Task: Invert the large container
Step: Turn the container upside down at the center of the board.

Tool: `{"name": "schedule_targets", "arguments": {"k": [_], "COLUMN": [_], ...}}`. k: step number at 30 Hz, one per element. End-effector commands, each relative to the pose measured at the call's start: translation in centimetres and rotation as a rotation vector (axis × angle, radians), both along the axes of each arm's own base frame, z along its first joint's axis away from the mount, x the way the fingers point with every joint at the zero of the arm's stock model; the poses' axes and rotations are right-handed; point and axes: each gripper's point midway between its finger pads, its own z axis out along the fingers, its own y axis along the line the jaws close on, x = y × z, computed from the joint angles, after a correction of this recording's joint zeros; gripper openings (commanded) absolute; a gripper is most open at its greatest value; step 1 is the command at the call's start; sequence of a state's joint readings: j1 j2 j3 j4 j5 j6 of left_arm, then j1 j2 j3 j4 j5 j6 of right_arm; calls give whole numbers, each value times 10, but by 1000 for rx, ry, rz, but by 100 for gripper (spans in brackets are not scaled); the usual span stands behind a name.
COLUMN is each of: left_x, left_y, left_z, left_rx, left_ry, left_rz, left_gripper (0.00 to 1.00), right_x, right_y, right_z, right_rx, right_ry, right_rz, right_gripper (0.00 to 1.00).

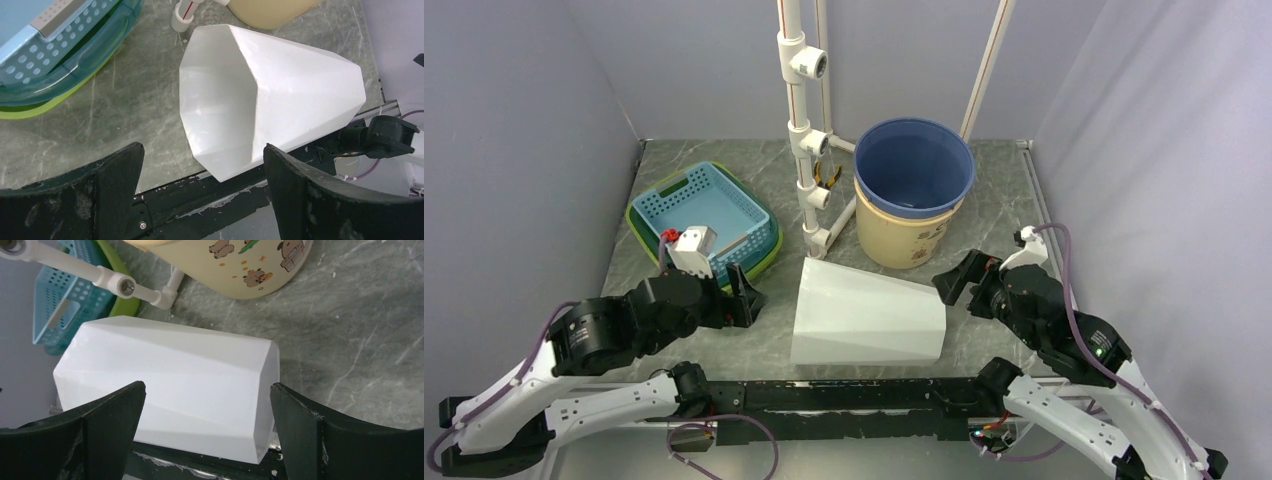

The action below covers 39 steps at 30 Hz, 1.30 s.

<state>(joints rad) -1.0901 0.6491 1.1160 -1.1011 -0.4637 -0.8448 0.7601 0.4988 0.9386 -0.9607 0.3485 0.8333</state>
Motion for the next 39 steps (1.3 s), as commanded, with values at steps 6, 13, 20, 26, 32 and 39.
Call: {"name": "schedule_targets", "arguments": {"k": [6, 13, 20, 26, 32, 39], "left_x": [0, 2, -2, 21, 41, 48], "left_y": [-18, -27, -37, -38, -39, -55], "left_z": [35, 24, 5, 17, 17, 4], "left_rx": [-59, 32, 10, 16, 124, 140], "left_ry": [-91, -20, 34, -92, -138, -70], "left_rz": [-114, -121, -122, -71, -27, 14], "left_gripper": [94, 94, 94, 94, 95, 95], "right_x": [1, -10, -2, 22, 50, 48], "right_y": [8, 19, 18, 27, 38, 41], "right_z": [-9, -36, -32, -42, -38, -43], "right_rx": [-103, -54, -97, -148, -138, -105], "right_ry": [139, 186, 144, 134, 123, 88], "right_rz": [17, 74, 80, 49, -42, -14], "right_gripper": [100, 100, 100, 100, 100, 100]}}
